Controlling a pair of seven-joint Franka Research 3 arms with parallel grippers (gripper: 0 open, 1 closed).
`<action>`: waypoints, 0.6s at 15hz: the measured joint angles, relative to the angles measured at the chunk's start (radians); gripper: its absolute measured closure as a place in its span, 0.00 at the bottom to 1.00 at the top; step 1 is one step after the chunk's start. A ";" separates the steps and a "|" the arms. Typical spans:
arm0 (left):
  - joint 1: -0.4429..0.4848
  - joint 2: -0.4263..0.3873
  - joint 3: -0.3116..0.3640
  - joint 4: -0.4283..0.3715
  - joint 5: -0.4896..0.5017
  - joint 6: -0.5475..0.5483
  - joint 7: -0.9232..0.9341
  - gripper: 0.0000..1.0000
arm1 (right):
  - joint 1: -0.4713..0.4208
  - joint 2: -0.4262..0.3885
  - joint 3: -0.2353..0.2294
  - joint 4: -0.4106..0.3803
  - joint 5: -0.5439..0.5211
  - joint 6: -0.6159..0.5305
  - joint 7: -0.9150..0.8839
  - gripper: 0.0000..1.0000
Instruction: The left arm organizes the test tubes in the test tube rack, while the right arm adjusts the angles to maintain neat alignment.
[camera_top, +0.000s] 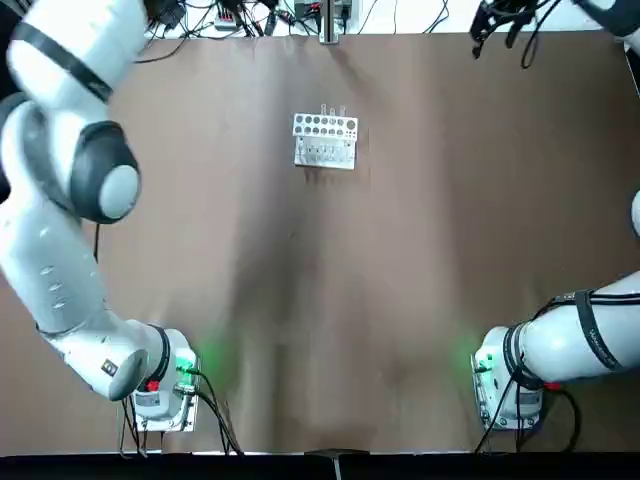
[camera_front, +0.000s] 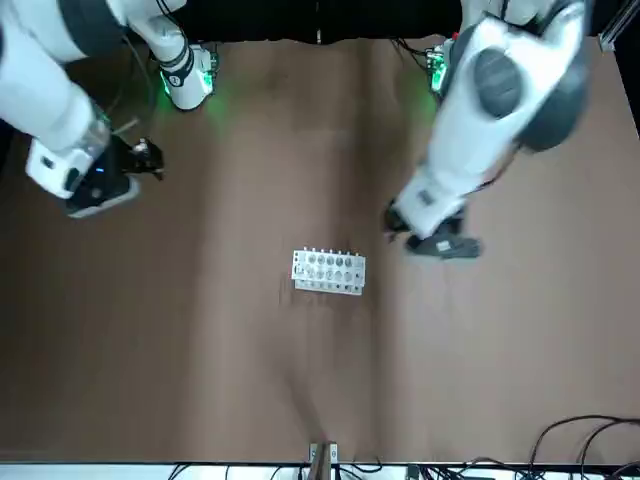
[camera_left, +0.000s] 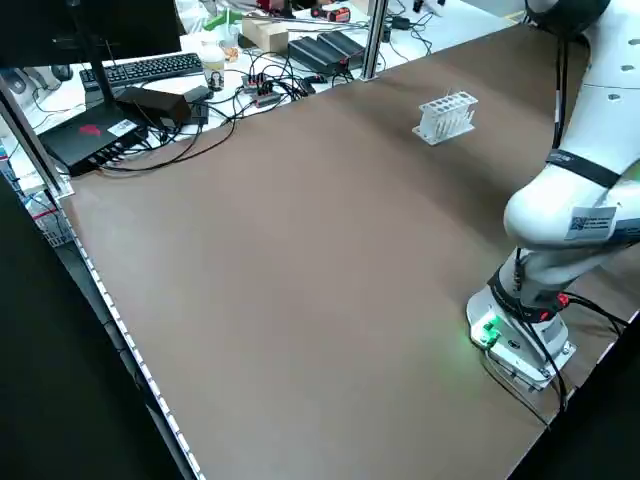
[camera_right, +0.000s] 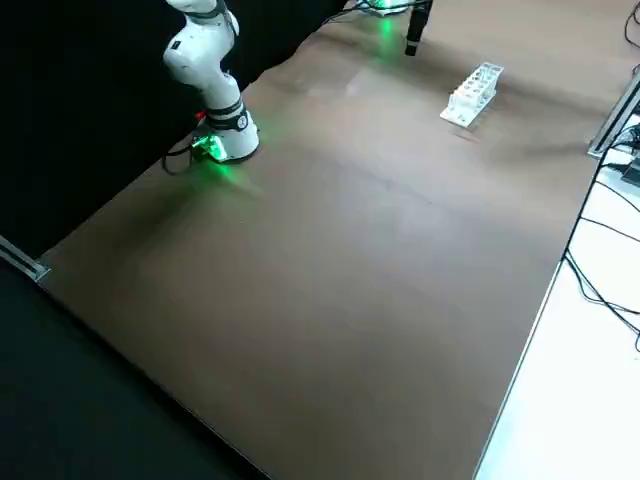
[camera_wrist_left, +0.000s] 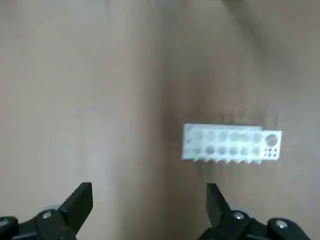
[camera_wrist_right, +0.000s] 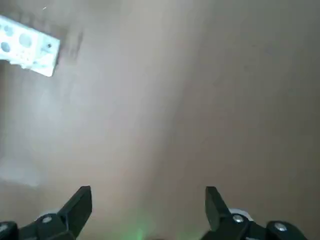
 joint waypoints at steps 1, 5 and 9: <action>0.036 -0.035 0.000 -0.001 0.001 -0.048 0.054 0.00 | 0.025 0.016 0.001 -0.001 0.003 0.008 0.000 0.00; 0.151 -0.126 0.000 -0.007 0.001 -0.211 0.248 0.00 | 0.120 0.093 0.003 -0.002 0.040 0.060 0.023 0.00; 0.236 -0.198 -0.003 -0.018 0.001 -0.287 0.338 0.00 | 0.200 0.155 0.003 0.006 0.082 0.146 0.151 0.00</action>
